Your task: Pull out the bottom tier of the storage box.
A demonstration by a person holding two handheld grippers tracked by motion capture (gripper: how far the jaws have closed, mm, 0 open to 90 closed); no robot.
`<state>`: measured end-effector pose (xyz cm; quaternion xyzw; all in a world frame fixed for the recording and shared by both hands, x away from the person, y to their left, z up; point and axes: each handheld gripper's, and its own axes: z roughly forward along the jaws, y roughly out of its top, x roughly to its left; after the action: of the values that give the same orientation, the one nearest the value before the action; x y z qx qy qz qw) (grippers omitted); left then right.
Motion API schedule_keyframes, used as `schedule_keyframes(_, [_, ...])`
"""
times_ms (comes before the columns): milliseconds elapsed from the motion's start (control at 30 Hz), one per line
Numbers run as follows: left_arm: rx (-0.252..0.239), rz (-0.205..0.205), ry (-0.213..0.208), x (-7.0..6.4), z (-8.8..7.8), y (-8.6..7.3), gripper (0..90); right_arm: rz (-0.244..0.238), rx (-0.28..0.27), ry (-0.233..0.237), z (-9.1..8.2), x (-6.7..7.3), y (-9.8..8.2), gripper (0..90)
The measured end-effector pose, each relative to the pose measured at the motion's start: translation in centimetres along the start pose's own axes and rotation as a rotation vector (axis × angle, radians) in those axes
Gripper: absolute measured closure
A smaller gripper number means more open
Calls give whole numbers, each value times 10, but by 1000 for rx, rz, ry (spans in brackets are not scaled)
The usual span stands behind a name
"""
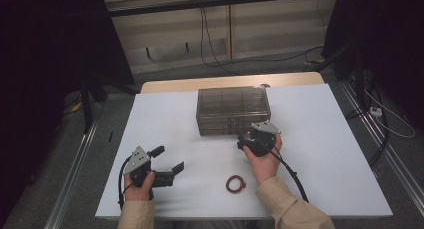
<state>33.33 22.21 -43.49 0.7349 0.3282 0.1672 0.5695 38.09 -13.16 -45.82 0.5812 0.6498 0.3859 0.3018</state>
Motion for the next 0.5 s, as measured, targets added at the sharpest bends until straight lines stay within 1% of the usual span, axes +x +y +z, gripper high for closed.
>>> schedule_keyframes(100, [4,3,1,0,0,0,30,-27,-4,-9,0,2,0,192])
schedule_keyframes(167, [4,3,1,0,0,0,30,-61,-9,-20,0,3,0,191])
schedule_keyframes(200, [4,3,2,0,0,0,30,-61,-9,-20,0,3,0,191])
schedule_keyframes(300, [6,4,3,0,0,0,30,-85,-16,-31,-1,5,0,192])
schedule_keyframes(500, [7,2,2,0,0,0,30,-79,-17,-53,-2,4,1,192])
